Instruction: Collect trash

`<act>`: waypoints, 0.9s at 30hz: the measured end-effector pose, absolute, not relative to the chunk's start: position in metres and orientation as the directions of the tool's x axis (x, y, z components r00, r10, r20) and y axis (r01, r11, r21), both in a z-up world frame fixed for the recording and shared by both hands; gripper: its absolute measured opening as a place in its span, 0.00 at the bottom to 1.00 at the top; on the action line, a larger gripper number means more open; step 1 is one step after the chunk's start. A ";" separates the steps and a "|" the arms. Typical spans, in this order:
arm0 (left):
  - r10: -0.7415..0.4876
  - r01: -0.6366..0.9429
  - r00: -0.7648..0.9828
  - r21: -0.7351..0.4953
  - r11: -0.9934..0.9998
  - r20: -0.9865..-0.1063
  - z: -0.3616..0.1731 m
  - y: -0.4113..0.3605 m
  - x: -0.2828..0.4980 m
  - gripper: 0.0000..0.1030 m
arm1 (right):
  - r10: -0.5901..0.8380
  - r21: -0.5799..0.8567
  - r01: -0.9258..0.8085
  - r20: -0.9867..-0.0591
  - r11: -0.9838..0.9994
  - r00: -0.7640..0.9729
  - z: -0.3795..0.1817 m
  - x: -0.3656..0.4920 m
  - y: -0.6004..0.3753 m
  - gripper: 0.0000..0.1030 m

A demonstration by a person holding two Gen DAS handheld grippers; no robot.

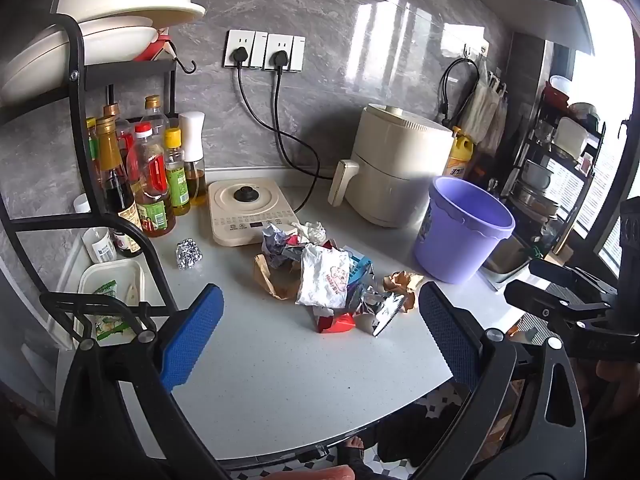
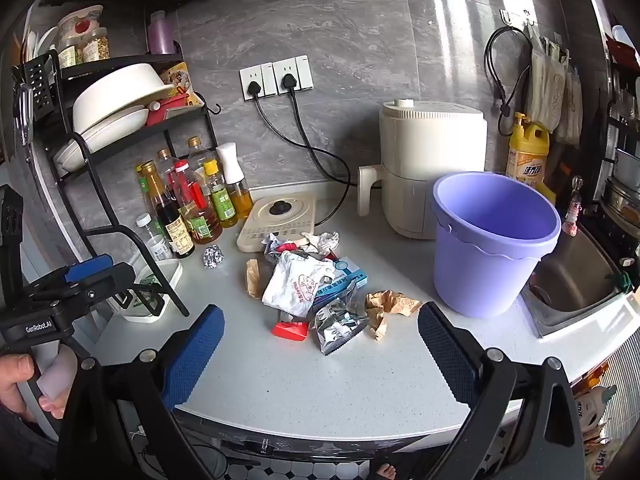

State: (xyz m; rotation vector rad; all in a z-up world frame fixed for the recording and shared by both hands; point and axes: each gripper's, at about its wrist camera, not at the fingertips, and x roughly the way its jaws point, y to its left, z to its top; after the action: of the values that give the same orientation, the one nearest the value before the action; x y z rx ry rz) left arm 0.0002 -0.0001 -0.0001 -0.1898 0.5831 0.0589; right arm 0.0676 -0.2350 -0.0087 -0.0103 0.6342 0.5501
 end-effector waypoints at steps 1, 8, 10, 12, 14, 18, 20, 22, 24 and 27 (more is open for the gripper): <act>0.001 -0.109 0.834 -0.162 0.981 -0.552 0.000 0.000 0.000 0.94 | 0.485 0.156 -0.491 -0.565 0.857 0.668 -0.009 0.068 -0.235 0.92; 0.000 -0.109 0.834 -0.164 0.980 -0.551 0.000 0.000 0.000 0.94 | 0.487 0.155 -0.492 -0.559 0.857 0.671 -0.008 0.068 -0.233 0.92; 0.001 -0.108 0.835 -0.162 0.981 -0.551 0.000 0.000 0.000 0.94 | 0.489 0.158 -0.492 -0.555 0.856 0.673 -0.008 0.068 -0.236 0.93; 0.002 -0.106 0.836 -0.159 0.982 -0.548 0.001 -0.001 -0.001 0.94 | 0.492 0.157 -0.496 -0.554 0.854 0.671 -0.007 0.068 -0.240 0.92; -0.004 -0.102 0.840 -0.166 0.981 -0.543 0.000 -0.002 -0.002 0.94 | 0.494 0.154 -0.500 -0.552 0.852 0.672 -0.007 0.069 -0.234 0.92; 0.014 -0.115 0.842 -0.154 0.981 -0.540 0.001 -0.004 -0.006 0.94 | 0.494 0.155 -0.499 -0.549 0.853 0.674 -0.007 0.068 -0.233 0.92; 0.013 -0.116 0.843 -0.158 0.981 -0.538 0.003 -0.002 -0.007 0.94 | 0.497 0.158 -0.500 -0.550 0.851 0.671 -0.007 0.068 -0.233 0.92; 0.008 -0.113 0.848 -0.165 0.980 -0.530 0.004 -0.001 -0.009 0.94 | 0.495 0.153 -0.501 -0.549 0.851 0.673 -0.007 0.066 -0.232 0.92; 0.011 -0.112 0.850 -0.160 0.981 -0.527 0.005 -0.001 -0.010 0.94 | 0.494 0.153 -0.501 -0.550 0.852 0.673 -0.008 0.066 -0.230 0.93; 0.009 -0.108 0.856 -0.161 0.981 -0.517 0.007 -0.001 -0.013 0.94 | 0.492 0.145 -0.502 -0.548 0.853 0.677 -0.007 0.066 -0.230 0.92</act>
State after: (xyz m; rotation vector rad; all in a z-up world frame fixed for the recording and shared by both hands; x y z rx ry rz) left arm -0.0134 -0.0012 0.0072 -0.1878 0.5404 0.0619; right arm 0.0656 -0.2299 -0.0073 -0.0177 0.6105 0.5585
